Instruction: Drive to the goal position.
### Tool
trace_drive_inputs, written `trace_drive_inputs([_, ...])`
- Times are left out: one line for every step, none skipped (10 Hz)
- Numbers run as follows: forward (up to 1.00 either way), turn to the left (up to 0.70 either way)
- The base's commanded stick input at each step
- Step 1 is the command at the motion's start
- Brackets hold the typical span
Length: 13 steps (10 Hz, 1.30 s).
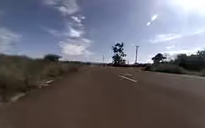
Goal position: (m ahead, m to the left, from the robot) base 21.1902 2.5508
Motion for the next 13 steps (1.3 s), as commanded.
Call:
trace_drive_inputs([1.00, 0.00])
trace_drive_inputs([1.00, 0.00])
trace_drive_inputs([1.00, 0.00])
trace_drive_inputs([1.00, 0.00])
trace_drive_inputs([1.00, 0.00])
trace_drive_inputs([1.00, 0.00])
trace_drive_inputs([1.00, 0.00])
trace_drive_inputs([1.00, 0.00])
trace_drive_inputs([1.00, 0.00])
trace_drive_inputs([1.00, 0.00])
trace_drive_inputs([1.00, 0.00])
trace_drive_inputs([1.00, 0.00])
trace_drive_inputs([1.00, 0.00])
